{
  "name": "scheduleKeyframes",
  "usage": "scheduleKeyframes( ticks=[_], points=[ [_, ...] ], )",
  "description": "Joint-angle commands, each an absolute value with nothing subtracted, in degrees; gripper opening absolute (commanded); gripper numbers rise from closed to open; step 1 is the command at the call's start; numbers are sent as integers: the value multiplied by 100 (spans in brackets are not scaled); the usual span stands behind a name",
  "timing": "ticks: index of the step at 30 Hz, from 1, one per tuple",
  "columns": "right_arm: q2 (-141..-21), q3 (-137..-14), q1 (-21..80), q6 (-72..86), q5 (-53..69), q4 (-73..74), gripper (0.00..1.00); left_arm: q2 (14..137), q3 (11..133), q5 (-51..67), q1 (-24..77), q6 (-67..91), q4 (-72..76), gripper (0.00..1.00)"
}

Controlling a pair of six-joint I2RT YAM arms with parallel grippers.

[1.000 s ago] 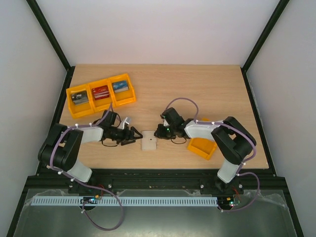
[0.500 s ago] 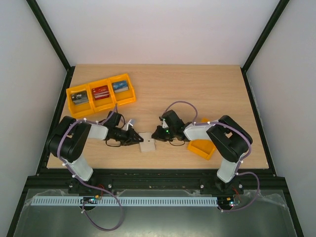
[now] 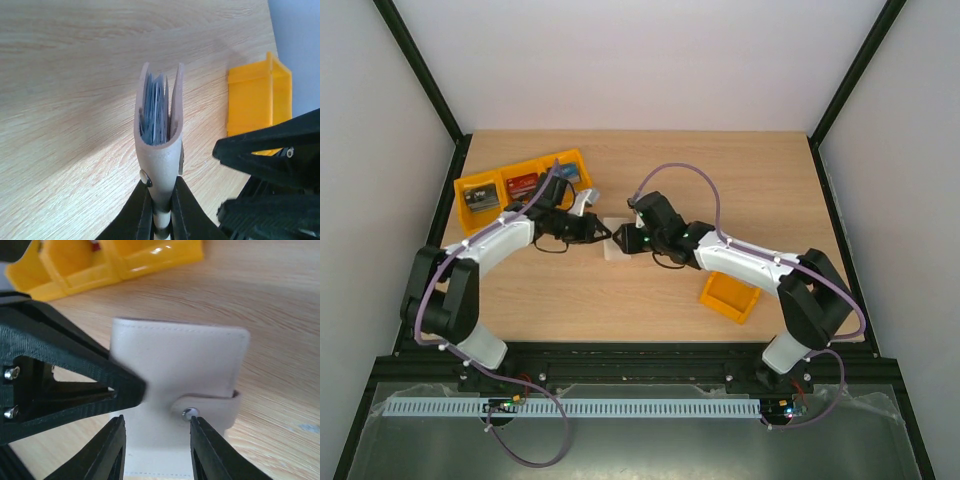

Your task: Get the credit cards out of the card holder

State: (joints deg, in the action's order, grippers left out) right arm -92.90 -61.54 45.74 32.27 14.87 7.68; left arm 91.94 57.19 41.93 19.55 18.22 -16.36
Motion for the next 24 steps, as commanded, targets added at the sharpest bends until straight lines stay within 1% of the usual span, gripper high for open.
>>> scheduleKeyframes(
  ticks=[1, 6, 12, 15, 19, 24],
  points=[
    [-9248, -6303, 4675, 3104, 1441, 886, 35, 8783, 5893, 3888, 1926, 1378, -2640, 2],
    [-9460, -6289, 4726, 3329, 1391, 717, 31, 8631, 6052, 3805, 1925, 1390, -2662, 2],
    [-9644, -6390, 4738, 3305, 1198, 665, 25, 8444, 5970, 4248, 1951, 1520, -2448, 2],
    [-9715, -6398, 4762, 3295, 1394, 644, 27, 8413, 5945, 4182, 1952, 1537, -2402, 2],
    [-9794, -6421, 4852, 3296, 1358, 664, 29, 8398, 5871, 4321, 1956, 1577, -2313, 2],
    [-9902, -6573, 5067, 3169, 1449, 719, 36, 8429, 5872, 4124, 1951, 1553, -2300, 2]
  ],
)
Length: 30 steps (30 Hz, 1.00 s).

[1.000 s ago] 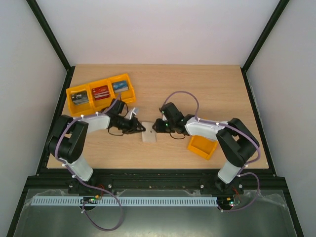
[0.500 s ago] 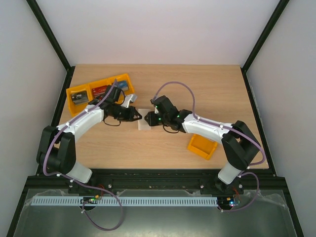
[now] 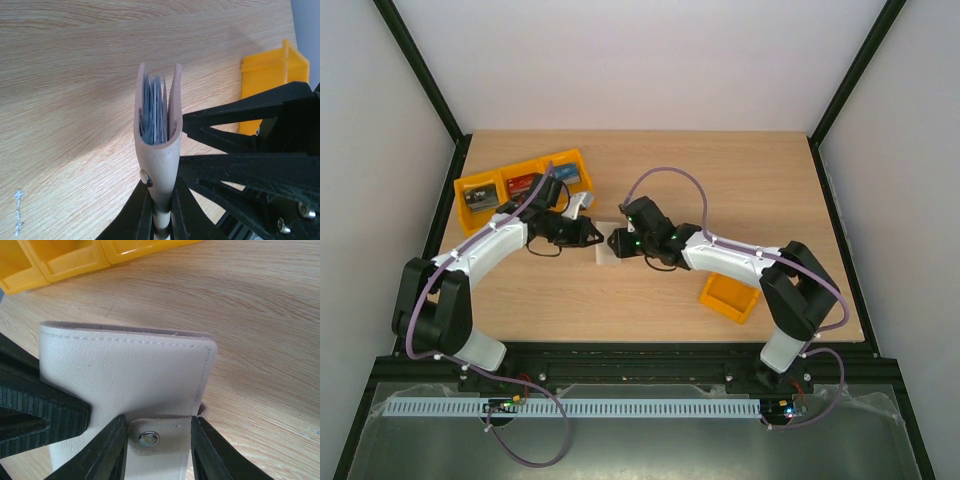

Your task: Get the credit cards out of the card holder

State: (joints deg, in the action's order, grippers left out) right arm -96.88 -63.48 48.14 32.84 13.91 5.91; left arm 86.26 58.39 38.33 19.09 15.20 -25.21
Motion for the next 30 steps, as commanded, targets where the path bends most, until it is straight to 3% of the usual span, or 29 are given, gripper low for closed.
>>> scheduleKeyframes(
  ticks=[1, 3, 11, 16, 24, 30],
  points=[
    [-9916, -6592, 5093, 3165, 1411, 733, 37, 8429, 5855, 4133, 1951, 1548, -2293, 2],
    [-9959, -6605, 5103, 3185, 1239, 749, 35, 8429, 5823, 4221, 1952, 1555, -2271, 2],
    [-10226, -6687, 5092, 3392, -482, 1452, 2, 8386, 5853, 4288, 1951, 1458, -2326, 2],
    [-10026, -6251, 4912, 3368, -1248, 1511, 2, 8363, 5954, 4101, 1935, 1206, -2544, 2],
    [-9285, -5592, 3840, 3057, -887, 1418, 2, 8209, 6293, 4464, 1772, 513, -3161, 2],
    [-8545, -5581, 3564, 2131, 585, 1027, 5, 8165, 6829, 4924, 1638, -378, -3992, 2]
  ],
)
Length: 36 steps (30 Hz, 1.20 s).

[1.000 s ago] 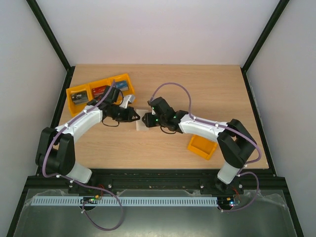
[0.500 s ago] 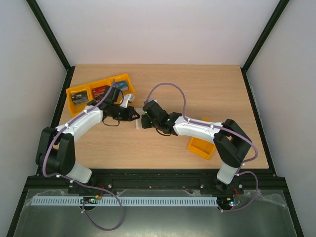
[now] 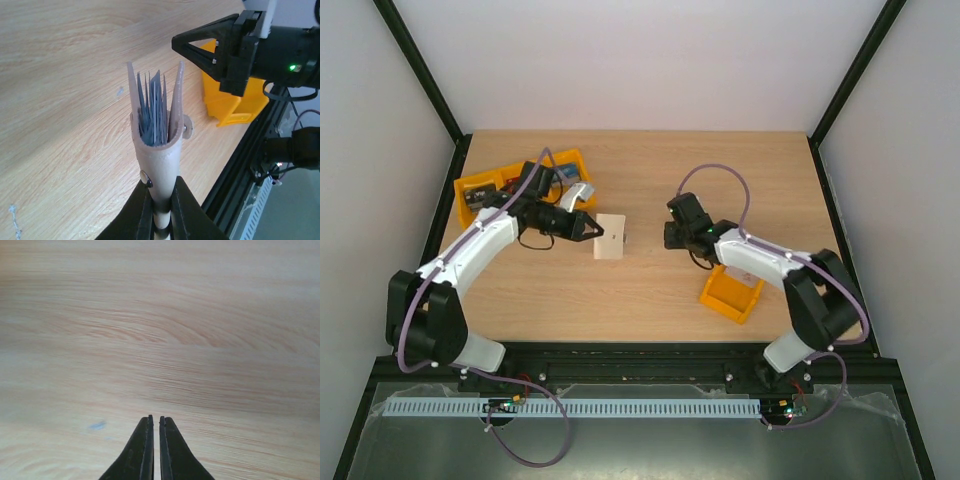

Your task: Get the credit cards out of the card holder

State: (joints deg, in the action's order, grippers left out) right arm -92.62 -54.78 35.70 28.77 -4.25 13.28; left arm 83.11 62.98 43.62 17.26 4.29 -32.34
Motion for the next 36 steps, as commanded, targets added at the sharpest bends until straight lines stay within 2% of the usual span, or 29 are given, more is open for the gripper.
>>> scheduleKeyframes(
  ticks=[1, 3, 5, 10, 14, 19, 25, 28, 32, 36],
  points=[
    [-8370, -5598, 3546, 1962, 1094, 875, 12, 8172, 6963, 4971, 1629, -578, -4216, 2],
    [-8074, -5600, 3489, 1668, 2388, 452, 26, 8151, 7514, 5034, 1626, -948, -4718, 2],
    [-7880, -5659, 3451, 1571, 3389, 63, 35, 8113, 8045, 5184, 1624, -1258, -5178, 2],
    [-7700, -5939, 3413, 1659, 4632, -494, 49, 7924, 9282, 5684, 1628, -1823, -6115, 2],
    [-7588, -5989, 3418, 1898, 5843, -1206, 60, 7805, 9445, 6017, 1640, -1865, -6287, 2],
    [-7386, -6381, 3410, 1208, 6380, -409, 65, 7650, 9536, 5919, 1642, -2030, -6430, 2],
    [-7145, -6810, 3324, 242, 5748, 992, 68, 7547, 10086, 6021, 1642, -3102, -7268, 2],
    [-7007, -6740, 3322, 761, 5920, 472, 69, 7451, 10089, 6109, 1640, -3173, -7346, 2],
    [-7004, -6131, 3346, 2212, 6780, -1502, 71, 7450, 10124, 6108, 1643, -3076, -7247, 2],
    [-6824, -6083, 3365, 2057, 6709, -1428, 75, 7463, 10150, 6094, 1637, -3103, -7286, 2]
  ],
)
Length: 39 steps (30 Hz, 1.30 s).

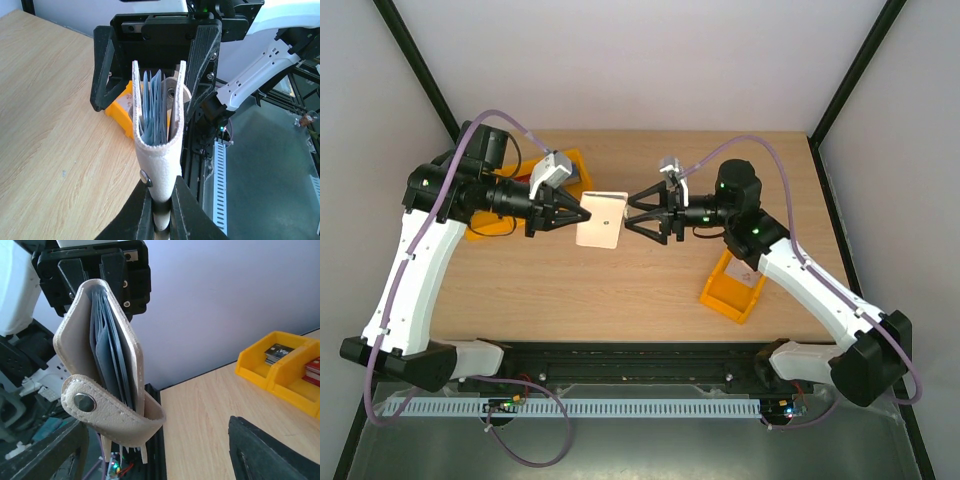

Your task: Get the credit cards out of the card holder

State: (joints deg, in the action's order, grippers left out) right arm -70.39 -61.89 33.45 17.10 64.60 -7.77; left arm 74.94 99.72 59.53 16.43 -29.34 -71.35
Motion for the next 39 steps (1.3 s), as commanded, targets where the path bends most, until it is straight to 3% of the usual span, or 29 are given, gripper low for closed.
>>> scheduleKeyframes(
  ticks=[1, 9, 24, 26, 27, 29, 30, 33, 36, 39],
  points=[
    [-6761, -6089, 3374, 1989, 6530, -1354, 75, 7460, 10120, 6136, 1638, -3140, -7312, 2],
    [-6886, -6043, 3541, 2033, 5927, -1374, 55, 7427, 10068, 6331, 1643, -3249, -7380, 2],
    [-7345, -6215, 4228, 1888, 6079, -1289, 63, 7439, 9820, 6284, 1630, -2950, -7049, 2],
    [-7376, -6206, 4290, 2026, 6037, -1469, 48, 7436, 9702, 6185, 1630, -2727, -6812, 2],
    [-7373, -6154, 4297, 2189, 5993, -1676, 31, 7440, 9633, 6121, 1634, -2600, -6680, 3],
    [-7324, -6030, 4297, 2600, 5747, -2062, 4, 7427, 9489, 5892, 1614, -2285, -6425, 14],
    [-7283, -5971, 4300, 2715, 5498, -2154, 2, 7416, 9431, 5735, 1610, -2159, -6305, 30],
    [-7255, -5884, 4310, 3075, 4511, -2147, 2, 7340, 9195, 4825, 1604, -1653, -5875, 95],
    [-7572, -6325, 4456, 3337, 2566, -1011, 2, 7311, 8877, 4020, 1657, -1539, -5615, 99],
    [-7930, -6769, 4644, 3440, 1879, -504, 2, 7357, 8772, 3380, 1785, -1529, -5438, 99]
  ],
)
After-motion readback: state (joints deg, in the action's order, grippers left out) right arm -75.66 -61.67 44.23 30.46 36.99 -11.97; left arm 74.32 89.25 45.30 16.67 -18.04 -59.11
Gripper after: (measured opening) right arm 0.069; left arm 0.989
